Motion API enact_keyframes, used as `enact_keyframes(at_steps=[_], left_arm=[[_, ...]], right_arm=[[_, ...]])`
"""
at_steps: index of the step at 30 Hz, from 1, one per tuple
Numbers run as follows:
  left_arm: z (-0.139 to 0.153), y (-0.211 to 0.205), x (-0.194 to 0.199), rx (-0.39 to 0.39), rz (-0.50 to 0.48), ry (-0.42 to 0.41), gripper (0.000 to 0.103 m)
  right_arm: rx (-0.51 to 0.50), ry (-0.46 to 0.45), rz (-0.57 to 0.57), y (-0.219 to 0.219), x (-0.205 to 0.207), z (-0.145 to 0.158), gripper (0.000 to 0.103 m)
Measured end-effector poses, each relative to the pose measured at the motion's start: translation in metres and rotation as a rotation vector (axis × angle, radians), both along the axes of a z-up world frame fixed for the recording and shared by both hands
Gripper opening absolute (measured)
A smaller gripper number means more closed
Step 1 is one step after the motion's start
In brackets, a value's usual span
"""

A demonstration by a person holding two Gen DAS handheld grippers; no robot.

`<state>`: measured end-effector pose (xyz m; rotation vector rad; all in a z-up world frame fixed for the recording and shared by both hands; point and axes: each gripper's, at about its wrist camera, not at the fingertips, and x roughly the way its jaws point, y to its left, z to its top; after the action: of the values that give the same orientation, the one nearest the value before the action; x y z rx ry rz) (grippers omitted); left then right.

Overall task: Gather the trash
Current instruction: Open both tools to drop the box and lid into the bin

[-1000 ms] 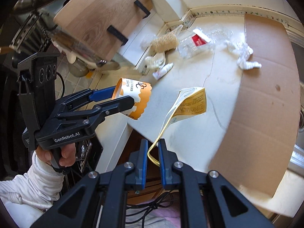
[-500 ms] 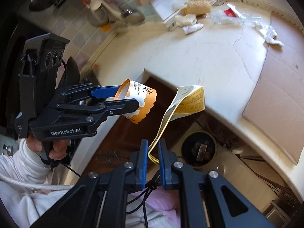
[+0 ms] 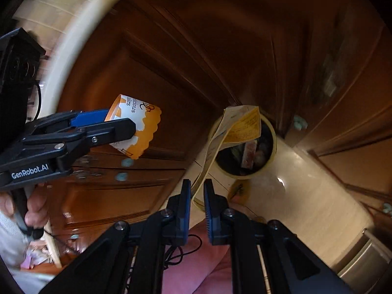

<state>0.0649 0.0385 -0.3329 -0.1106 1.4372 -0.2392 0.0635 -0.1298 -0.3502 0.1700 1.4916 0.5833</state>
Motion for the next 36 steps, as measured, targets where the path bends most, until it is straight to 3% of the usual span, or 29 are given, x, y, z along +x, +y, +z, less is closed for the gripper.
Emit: enact_keyframes(at_steps=[6,10,12,17,25,32,36], left_arm=[[-0.114,0.012,0.022,-0.012,0.053,0.099,0.05],[-0.162,0.016,0.036,-0.001,0.027,0.171,0.053],[-0.173,0.019,0.039,0.028,0.015,0.181,0.064],[-0.179,0.032,0.035,0.038,0.021,0.175,0.076],[-0.183,0.051,0.018,0.074,0.07,0.229,0.076],[-0.164,0.058,0.009,0.087,0.099,0.222,0.076],[-0.125,0.051,0.006,0.107,0.073,0.184,0.076]], right_arm=[[-0.05,0.006,-0.012,0.018,0.027,-0.089,0.01],[-0.073,0.006,-0.019,0.024,0.044,-0.122,0.01],[-0.085,0.007,-0.009,0.029,0.051,-0.133,0.01],[-0.118,0.005,0.022,0.047,0.066,-0.149,0.01],[-0.153,0.053,0.05,0.058,0.071,-0.171,0.01],[-0.166,0.066,0.07,0.053,0.058,-0.144,0.01],[-0.156,0.027,0.055,0.044,0.05,-0.1,0.01]])
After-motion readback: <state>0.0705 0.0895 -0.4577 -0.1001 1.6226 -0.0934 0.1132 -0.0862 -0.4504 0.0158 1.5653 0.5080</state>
